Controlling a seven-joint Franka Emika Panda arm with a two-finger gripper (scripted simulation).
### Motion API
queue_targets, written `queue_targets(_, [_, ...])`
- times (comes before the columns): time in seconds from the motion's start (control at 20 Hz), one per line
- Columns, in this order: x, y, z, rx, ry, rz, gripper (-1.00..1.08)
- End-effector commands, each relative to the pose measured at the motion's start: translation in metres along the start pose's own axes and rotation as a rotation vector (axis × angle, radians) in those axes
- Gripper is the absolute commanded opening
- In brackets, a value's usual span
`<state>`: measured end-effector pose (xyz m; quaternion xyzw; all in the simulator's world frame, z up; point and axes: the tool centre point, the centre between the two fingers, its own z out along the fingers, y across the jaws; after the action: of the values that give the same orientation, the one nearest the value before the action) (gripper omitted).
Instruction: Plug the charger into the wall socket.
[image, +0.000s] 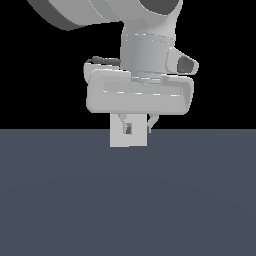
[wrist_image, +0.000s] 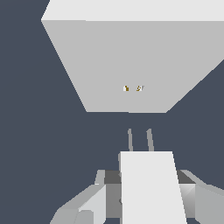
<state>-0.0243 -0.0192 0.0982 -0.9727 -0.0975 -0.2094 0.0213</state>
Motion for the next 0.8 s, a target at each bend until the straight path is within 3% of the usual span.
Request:
queue_targets(0.0, [0.002, -0.001, -0.001, -0.003, -0.001, 0.005, -1.00])
queue_targets(0.75, [0.012, -0.003, 0.003, -0.004, -0.002, 0.006, -1.00])
